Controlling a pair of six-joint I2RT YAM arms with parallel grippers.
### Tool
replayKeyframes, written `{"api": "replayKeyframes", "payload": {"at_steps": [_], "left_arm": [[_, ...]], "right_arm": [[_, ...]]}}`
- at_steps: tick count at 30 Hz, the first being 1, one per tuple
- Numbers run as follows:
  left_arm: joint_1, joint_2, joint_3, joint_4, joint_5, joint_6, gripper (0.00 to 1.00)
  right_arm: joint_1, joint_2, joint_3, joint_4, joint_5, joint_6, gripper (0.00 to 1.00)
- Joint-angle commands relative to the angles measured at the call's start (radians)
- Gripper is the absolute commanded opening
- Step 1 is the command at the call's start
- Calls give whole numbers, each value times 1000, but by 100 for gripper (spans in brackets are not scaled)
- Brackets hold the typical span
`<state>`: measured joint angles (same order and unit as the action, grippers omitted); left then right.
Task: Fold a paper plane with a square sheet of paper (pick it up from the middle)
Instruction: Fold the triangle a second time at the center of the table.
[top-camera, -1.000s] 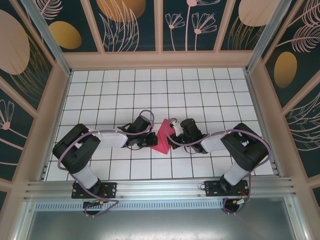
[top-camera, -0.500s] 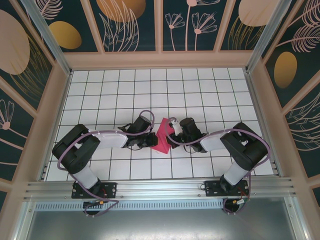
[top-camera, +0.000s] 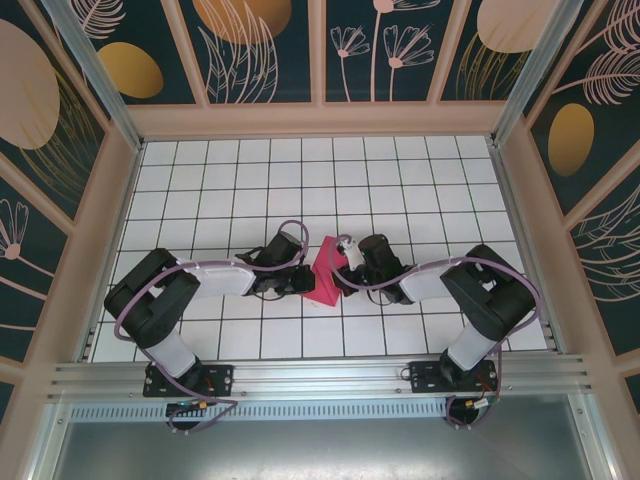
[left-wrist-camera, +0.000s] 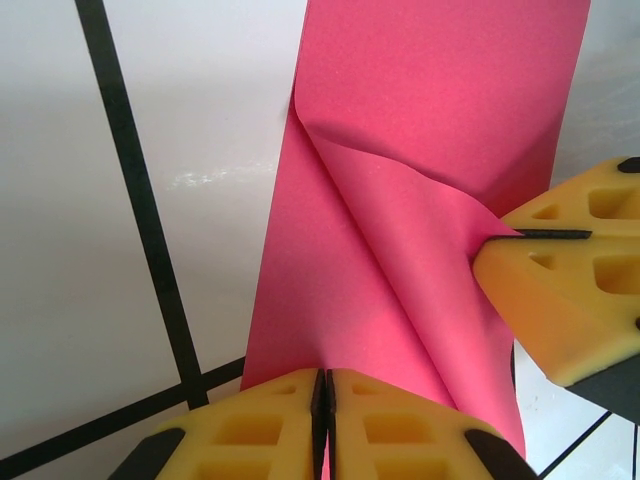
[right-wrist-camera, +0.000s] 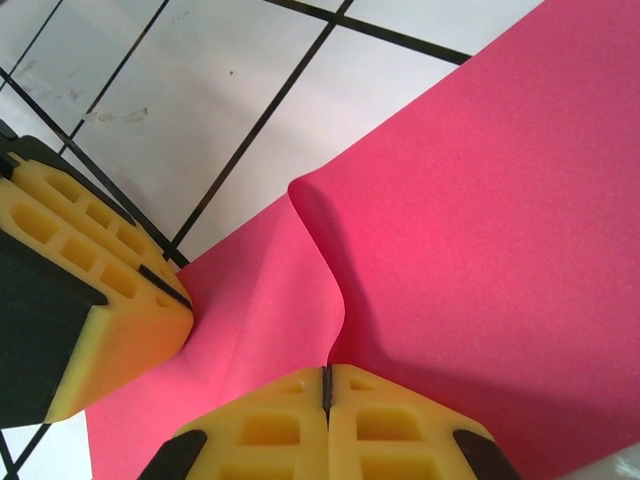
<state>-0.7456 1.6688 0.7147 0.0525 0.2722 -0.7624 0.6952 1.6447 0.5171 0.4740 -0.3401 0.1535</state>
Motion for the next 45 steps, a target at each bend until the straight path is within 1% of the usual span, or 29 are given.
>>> {"api": "replayKeyframes", "payload": {"at_steps": [1, 7, 12, 13, 15, 16, 18, 20, 25, 30, 34, 40, 45], "left_arm": [[2, 13, -18, -131, -74, 23, 16], [2, -13, -9, -141, -80, 18, 18], [2, -71, 0, -145, -98, -6, 20], [2, -92, 2, -145, -103, -13, 21], [2, -133, 10, -141, -117, -27, 28], [2, -151, 14, -136, -125, -35, 29], [2, -177, 20, -115, -122, -50, 28], [2, -184, 20, -72, -100, -73, 22], [3, -136, 14, 63, -19, -141, 17], [2, -79, 24, 126, -14, -170, 18], [1, -44, 36, 141, -25, -179, 17], [2, 4, 62, 199, 23, -197, 17], [2, 17, 67, 180, 2, -194, 18]], "right_arm": [[3, 29, 21, 1, 5, -26, 1], [3, 42, 11, 4, 19, -17, 1], [3, 42, 8, -9, 29, -20, 1], [3, 43, 9, -11, 29, -21, 1], [4, 46, 14, -19, 29, -20, 1], [4, 46, 16, -20, 29, -20, 1], [4, 46, 17, -20, 29, -19, 1], [4, 47, 17, -20, 30, -17, 1], [4, 50, 17, -18, 29, -9, 1], [4, 46, 8, -17, 34, -13, 1], [4, 48, 11, -21, 33, -9, 1], [4, 55, 8, -11, 35, -2, 1], [4, 59, 9, -14, 41, -1, 1]]}}
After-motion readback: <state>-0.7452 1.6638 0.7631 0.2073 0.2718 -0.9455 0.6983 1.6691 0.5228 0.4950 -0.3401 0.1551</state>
